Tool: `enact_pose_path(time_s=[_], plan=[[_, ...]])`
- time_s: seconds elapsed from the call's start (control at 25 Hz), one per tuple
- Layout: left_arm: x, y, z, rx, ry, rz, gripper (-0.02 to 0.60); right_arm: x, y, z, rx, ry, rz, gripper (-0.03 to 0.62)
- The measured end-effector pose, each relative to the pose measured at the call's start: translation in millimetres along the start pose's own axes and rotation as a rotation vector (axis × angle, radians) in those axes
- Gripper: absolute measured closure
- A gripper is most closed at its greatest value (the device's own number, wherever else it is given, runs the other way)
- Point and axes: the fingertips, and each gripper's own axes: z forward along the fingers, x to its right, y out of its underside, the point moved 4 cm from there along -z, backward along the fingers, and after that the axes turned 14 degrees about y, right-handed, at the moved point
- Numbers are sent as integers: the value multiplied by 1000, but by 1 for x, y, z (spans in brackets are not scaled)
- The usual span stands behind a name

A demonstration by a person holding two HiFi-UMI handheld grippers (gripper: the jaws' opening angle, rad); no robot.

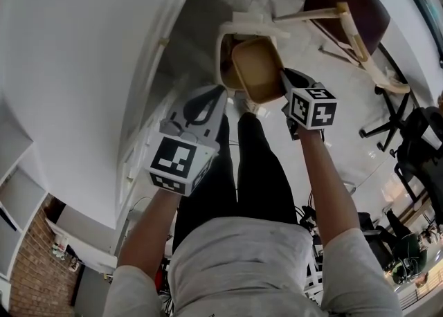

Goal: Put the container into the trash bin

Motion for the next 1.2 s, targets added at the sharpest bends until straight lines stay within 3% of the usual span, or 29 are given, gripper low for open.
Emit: enact_pose_path(time_s=[1.2], plan=[[-31,41,22,-70,40,-61,563,8,42,81,-80,40,108,557]])
